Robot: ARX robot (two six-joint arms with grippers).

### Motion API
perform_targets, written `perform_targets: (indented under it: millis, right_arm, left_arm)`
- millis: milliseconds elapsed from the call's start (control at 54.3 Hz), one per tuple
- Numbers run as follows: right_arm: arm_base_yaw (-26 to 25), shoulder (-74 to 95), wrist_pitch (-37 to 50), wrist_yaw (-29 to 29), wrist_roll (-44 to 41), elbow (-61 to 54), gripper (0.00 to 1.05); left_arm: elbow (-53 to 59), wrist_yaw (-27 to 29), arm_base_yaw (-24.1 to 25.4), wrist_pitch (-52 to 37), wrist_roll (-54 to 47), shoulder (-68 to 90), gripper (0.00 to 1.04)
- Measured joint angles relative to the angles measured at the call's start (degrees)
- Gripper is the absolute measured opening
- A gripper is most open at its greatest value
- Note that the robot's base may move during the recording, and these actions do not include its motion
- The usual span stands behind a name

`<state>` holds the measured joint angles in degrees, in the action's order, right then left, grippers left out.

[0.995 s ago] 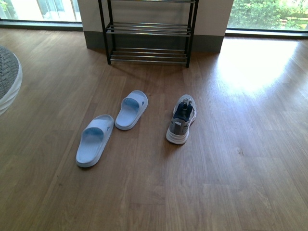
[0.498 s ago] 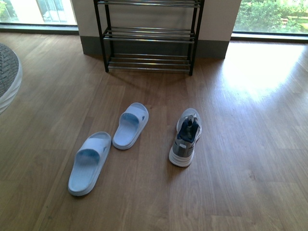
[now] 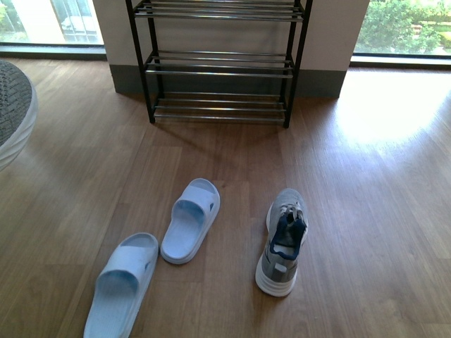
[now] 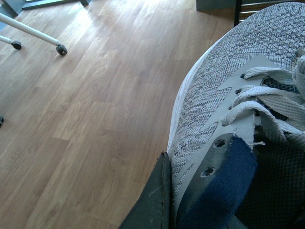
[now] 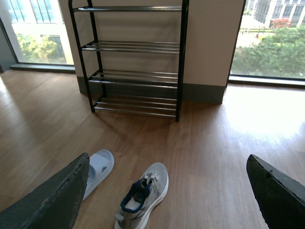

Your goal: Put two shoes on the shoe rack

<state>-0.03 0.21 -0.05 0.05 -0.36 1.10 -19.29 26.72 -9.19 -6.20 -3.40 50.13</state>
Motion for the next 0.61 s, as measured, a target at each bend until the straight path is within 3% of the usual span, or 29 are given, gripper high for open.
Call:
perform_targets:
  millis: [608]
  right_arm:
    - [0.0, 0.1, 0.0, -0.2, 0.0, 0.0, 0.96]
  left_arm:
    - [0.0, 0.2, 0.1, 0.0, 0.0, 0.0, 0.02]
